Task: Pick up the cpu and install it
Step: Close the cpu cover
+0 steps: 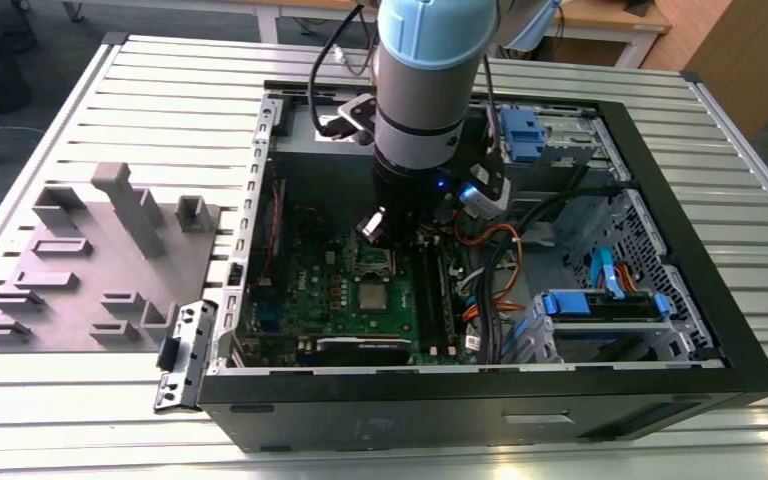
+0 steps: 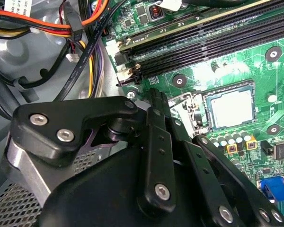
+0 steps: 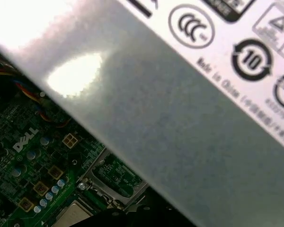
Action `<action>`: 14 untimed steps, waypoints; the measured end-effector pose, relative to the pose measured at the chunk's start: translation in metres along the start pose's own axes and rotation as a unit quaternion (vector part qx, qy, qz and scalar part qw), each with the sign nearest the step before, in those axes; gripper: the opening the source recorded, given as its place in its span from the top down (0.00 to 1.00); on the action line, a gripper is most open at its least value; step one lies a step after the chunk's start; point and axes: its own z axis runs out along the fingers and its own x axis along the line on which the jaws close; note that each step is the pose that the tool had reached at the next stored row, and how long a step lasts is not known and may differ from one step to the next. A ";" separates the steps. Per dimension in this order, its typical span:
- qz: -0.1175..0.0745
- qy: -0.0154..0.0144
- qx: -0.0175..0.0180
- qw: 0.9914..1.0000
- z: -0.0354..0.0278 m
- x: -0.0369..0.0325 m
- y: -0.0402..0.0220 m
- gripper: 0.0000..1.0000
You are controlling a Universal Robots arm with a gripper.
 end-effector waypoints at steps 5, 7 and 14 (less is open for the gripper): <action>0.000 0.000 0.000 1.000 -0.0062 -0.0003 0.0001 0.89; 0.000 0.000 0.000 1.000 -0.0080 -0.0004 0.0001 0.89; 0.000 0.000 0.000 1.000 -0.0117 0.0005 -0.0011 0.89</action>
